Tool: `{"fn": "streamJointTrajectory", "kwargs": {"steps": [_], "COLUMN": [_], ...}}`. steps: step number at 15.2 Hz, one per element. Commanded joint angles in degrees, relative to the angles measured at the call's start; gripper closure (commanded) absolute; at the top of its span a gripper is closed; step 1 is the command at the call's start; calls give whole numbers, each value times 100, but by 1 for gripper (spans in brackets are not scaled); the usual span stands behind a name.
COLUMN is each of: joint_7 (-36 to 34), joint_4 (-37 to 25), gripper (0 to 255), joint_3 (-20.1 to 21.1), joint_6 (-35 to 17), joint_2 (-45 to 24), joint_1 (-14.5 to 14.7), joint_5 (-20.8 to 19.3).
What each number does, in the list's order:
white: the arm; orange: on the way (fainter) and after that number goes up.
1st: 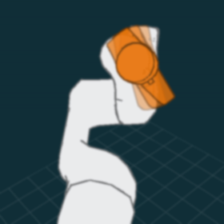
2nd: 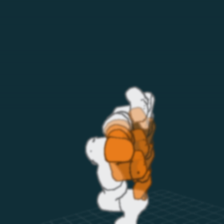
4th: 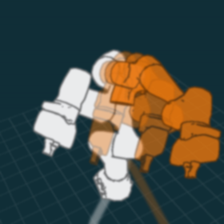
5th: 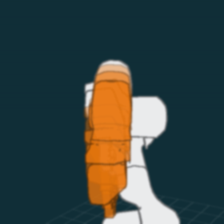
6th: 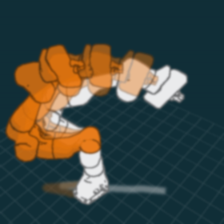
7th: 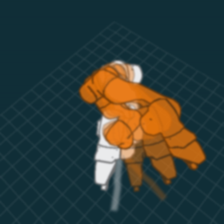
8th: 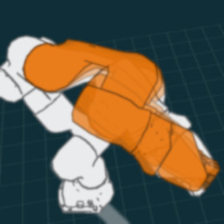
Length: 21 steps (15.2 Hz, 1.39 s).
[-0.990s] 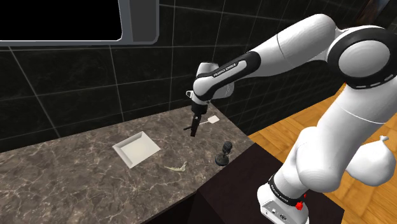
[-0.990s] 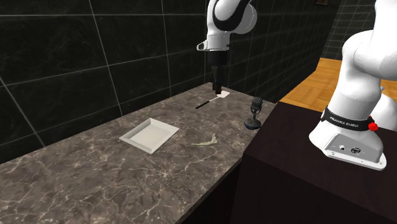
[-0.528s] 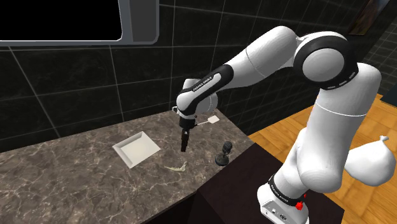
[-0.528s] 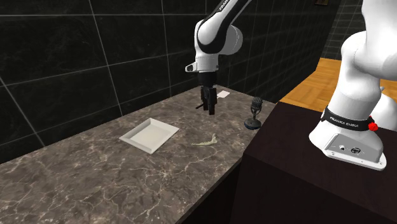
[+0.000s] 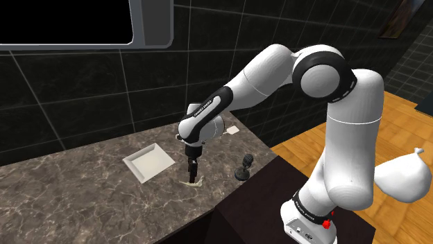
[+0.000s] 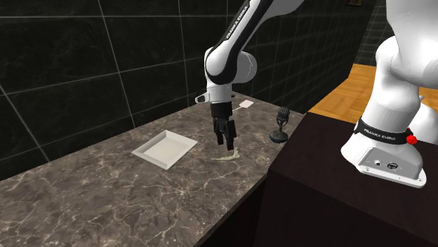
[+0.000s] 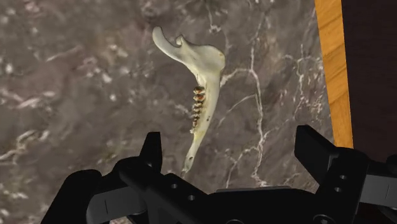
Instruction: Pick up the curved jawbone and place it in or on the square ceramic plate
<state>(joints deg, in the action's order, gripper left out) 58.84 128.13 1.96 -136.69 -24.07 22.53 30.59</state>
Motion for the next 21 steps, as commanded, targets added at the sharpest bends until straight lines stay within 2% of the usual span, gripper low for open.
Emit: {"fn": "streamJointTrajectory", "kwargs": {"steps": [1,6,13,14,21], "joint_7": [50,147,147,147,147], "joint_4": [-12,-5,-5,-5,-5], "gripper": [0,0,0,255,255], "joint_3": [56,155,155,155,155], "joint_6": [-116,-406,-406,-406,-406], "joint_2": [-127,-400,-400,-400,-400], "joint_1": [22,53,53,53,53], "joint_5": [69,221,221,221,221]}}
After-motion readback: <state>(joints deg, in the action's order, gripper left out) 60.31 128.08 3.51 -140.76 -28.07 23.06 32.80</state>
